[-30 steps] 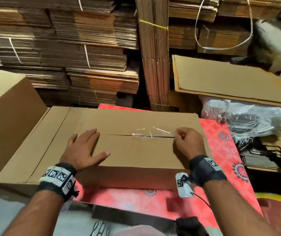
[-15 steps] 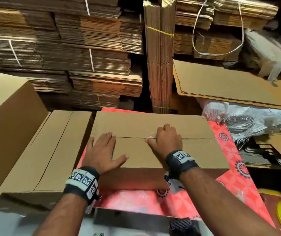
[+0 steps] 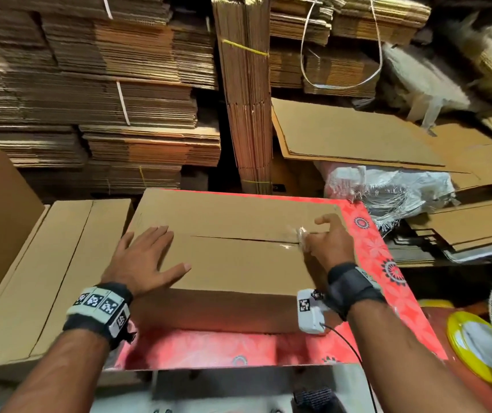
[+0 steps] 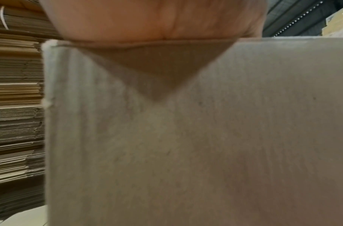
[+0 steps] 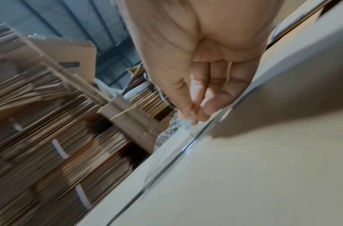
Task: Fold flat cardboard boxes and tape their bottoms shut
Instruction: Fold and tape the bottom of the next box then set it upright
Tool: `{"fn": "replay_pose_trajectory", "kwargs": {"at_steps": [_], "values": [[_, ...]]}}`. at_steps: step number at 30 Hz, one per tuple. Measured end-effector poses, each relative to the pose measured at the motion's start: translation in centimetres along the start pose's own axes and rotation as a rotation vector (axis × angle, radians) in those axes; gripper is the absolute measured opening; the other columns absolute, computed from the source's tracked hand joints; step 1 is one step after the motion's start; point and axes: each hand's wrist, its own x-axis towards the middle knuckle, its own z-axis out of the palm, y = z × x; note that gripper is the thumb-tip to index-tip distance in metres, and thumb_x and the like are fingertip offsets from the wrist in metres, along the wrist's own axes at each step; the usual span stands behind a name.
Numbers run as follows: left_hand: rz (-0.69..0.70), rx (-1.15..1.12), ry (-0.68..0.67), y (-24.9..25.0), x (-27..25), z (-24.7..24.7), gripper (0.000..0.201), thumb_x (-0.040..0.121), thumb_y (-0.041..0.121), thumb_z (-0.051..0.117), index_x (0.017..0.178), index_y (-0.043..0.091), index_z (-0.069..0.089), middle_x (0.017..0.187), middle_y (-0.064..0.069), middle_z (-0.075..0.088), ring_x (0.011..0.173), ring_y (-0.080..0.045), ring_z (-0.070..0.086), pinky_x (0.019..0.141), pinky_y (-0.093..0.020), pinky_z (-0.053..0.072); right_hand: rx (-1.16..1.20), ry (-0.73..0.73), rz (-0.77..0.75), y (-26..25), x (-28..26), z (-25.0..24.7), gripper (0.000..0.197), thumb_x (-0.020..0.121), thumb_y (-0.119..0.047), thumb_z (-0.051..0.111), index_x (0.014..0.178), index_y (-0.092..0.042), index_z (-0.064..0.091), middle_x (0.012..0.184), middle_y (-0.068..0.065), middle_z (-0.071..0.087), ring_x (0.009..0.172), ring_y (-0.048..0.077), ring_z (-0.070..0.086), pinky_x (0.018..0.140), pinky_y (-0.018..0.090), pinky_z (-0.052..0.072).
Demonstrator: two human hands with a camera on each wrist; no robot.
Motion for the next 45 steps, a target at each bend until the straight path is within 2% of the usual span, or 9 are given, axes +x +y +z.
{"fn": "replay_pose_trajectory", "kwargs": {"at_steps": [5,12,18,24,29,35,40,43,45], "values": [[-0.053,-0.012,0.012,2.1,0.7,-0.3,0.119,0.066,0.098,0.003,0.155,0.025,0.033,0.168,0.003,0.022,0.154,-0.015,0.018,0.123,-0.051,0.01,-0.242,0.094,-0.007,3.2,2.5,-6.2,0.017,0.089,-0.019,0.069,0.103,-0.019,0.079,0.106,0.012,0.076,0.095,0.033,0.066,0.079,0.032,0.047],[-0.067,-0.145,0.05,11.3,1.5,0.4,0.114,0.069,0.086,0.013,0.16,0.017,0.019,0.169,-0.003,0.016,0.155,-0.019,0.014,0.12,-0.057,0.008,-0.56,-0.053,-0.223,0.2,0.8,-4.3,0.03,0.102,-0.021,0.04,0.116,-0.007,0.062,0.116,0.018,0.067,0.107,0.038,0.06,0.086,0.042,0.049],[0.095,-0.148,0.034,19.2,2.3,0.6,0.117,0.068,0.087,0.017,0.161,0.017,0.011,0.17,-0.003,0.008,0.156,-0.018,0.007,0.121,-0.058,0.004,-0.864,0.045,-0.322,0.2,-0.3,0.5,0.081,0.079,-0.083,0.05,0.125,-0.018,0.058,0.129,0.006,0.047,0.124,0.028,0.042,0.088,0.049,0.046],[0.145,-0.063,-0.123,21.6,2.5,0.7,0.153,0.047,0.112,0.023,0.161,0.015,-0.011,0.17,-0.001,-0.014,0.156,-0.018,-0.009,0.119,-0.066,-0.006,-0.85,0.141,-0.408,1.4,0.3,1.4,0.044,0.084,-0.057,0.071,0.105,-0.018,0.071,0.118,0.007,0.049,0.108,0.03,0.046,0.074,0.046,0.044],[0.117,-0.006,-0.162,21.2,3.1,0.5,0.158,0.043,0.114,0.023,0.161,0.015,-0.014,0.168,0.001,-0.02,0.156,-0.016,-0.013,0.118,-0.068,-0.005,-0.78,0.195,-0.45,2.7,1.7,-0.2,0.008,0.08,-0.022,0.075,0.088,-0.022,0.074,0.108,0.005,0.051,0.101,0.03,0.047,0.08,0.044,0.04],[0.097,0.015,-0.186,21.1,3.4,0.2,0.158,0.042,0.114,0.019,0.162,0.016,-0.01,0.167,0.003,-0.023,0.155,-0.014,-0.015,0.118,-0.067,-0.007,-0.048,0.14,-0.137,6.3,5.9,-7.5,0.014,0.09,-0.019,0.071,0.103,-0.023,0.075,0.1,0.007,0.074,0.096,0.028,0.068,0.079,0.03,0.047],[0.105,0.017,-0.176,23.1,4.2,0.0,0.154,0.044,0.114,0.021,0.162,0.018,-0.005,0.169,-0.002,-0.018,0.156,-0.019,-0.013,0.117,-0.069,-0.008,0.153,0.011,0.021,9.9,7.8,-8.5,0.045,0.087,-0.012,0.065,0.113,-0.043,0.047,0.074,0.003,0.075,0.075,0.024,0.074,0.077,0.042,0.059],[0.181,0.009,-0.162,26.1,5.2,0.2,0.15,0.05,0.111,0.027,0.162,0.016,-0.004,0.169,-0.003,-0.017,0.156,-0.019,-0.013,0.118,-0.066,-0.009,0.077,-0.039,-0.066,9.2,7.8,-8.0,0.017,0.097,-0.019,0.048,0.097,-0.025,0.064,0.084,0.003,0.07,0.083,0.028,0.066,0.071,0.033,0.046],[0.215,-0.001,-0.154,28.7,5.8,0.5,0.146,0.054,0.108,0.031,0.162,0.015,-0.004,0.169,-0.004,-0.016,0.156,-0.02,-0.013,0.119,-0.065,-0.008,0.017,-0.077,-0.129,8.6,7.3,-7.7,0.032,0.101,-0.03,0.034,0.085,-0.014,0.057,0.082,0.006,0.06,0.084,0.029,0.055,0.067,0.035,0.029]]}}
